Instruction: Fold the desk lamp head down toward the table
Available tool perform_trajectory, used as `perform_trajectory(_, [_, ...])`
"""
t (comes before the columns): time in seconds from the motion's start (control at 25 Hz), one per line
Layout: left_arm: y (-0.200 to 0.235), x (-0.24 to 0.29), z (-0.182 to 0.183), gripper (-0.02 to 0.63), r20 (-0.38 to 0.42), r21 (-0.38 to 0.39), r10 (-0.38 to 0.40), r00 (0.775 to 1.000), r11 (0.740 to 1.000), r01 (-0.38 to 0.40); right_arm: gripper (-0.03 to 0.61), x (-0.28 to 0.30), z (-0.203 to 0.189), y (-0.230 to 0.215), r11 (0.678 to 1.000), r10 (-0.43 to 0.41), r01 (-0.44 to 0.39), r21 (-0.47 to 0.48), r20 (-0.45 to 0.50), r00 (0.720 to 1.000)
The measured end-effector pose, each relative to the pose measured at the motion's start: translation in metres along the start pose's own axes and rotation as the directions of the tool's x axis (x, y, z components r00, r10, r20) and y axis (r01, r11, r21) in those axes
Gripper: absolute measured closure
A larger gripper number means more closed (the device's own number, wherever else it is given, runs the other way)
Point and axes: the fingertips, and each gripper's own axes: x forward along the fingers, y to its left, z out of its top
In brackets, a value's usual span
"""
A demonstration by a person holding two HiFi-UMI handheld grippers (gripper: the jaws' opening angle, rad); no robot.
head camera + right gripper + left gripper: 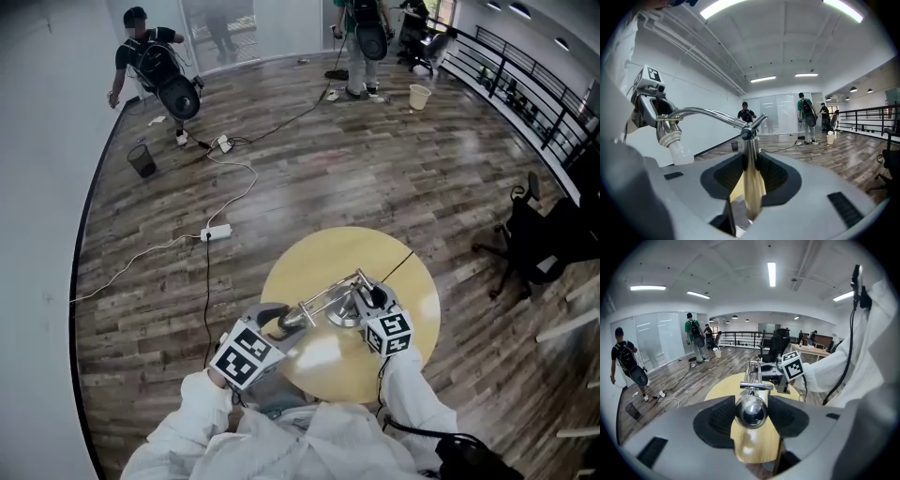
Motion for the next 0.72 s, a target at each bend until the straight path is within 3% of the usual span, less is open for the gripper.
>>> perform_trajectory(0.72, [0.007,0.071,-0.055,0.399,0.043,-0.054,0.029,0.999,0.998,-0.027,0.465,0.002,-0.002,0.001,1.0,-0.013,0.013,-0.002,-0.039,0.999])
